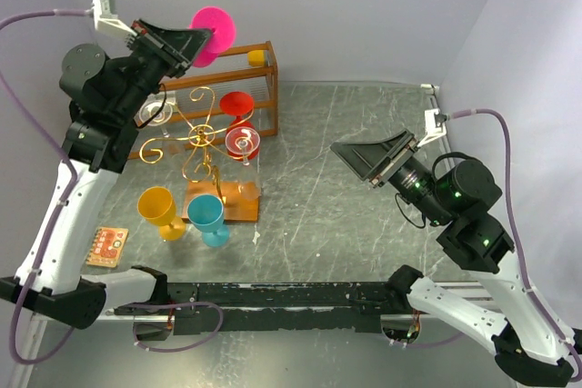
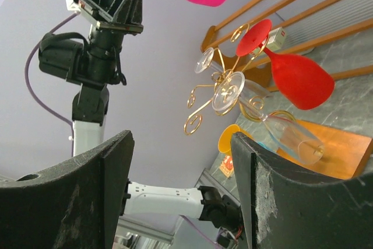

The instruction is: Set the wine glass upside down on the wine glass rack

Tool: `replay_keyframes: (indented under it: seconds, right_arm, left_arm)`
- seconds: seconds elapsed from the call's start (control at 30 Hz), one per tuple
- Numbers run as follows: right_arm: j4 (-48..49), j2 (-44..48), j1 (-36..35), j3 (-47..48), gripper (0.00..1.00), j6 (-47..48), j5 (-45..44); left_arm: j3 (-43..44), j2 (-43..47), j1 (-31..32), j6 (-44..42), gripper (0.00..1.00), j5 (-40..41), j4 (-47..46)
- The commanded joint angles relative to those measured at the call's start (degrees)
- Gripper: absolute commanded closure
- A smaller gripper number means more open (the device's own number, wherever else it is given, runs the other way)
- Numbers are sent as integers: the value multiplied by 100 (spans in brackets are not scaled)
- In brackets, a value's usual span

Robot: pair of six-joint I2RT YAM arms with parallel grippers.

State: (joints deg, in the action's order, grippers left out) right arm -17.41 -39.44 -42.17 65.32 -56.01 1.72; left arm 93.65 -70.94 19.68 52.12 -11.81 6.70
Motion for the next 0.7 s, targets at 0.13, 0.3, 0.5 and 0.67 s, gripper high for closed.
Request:
replay_keyframes:
  seconds: [0.13,0.3,0.5,0.67]
  right_arm:
    - [-3,151,-1,-230,33,-264,84]
    - [100,272,-2,-399,33,-400,116]
    - [8,274,-2,-377,33,-397,114]
    - [-50,286,-5,-358,33,-359,64]
  left_arm:
    - [-305,439,-425,-291,93,407,299]
    - [-460,389,-717,5,93,100,410]
    - [-936,524,-1008,322,93,132,424]
    - [-1255,555,-1121,468,93,-30,254]
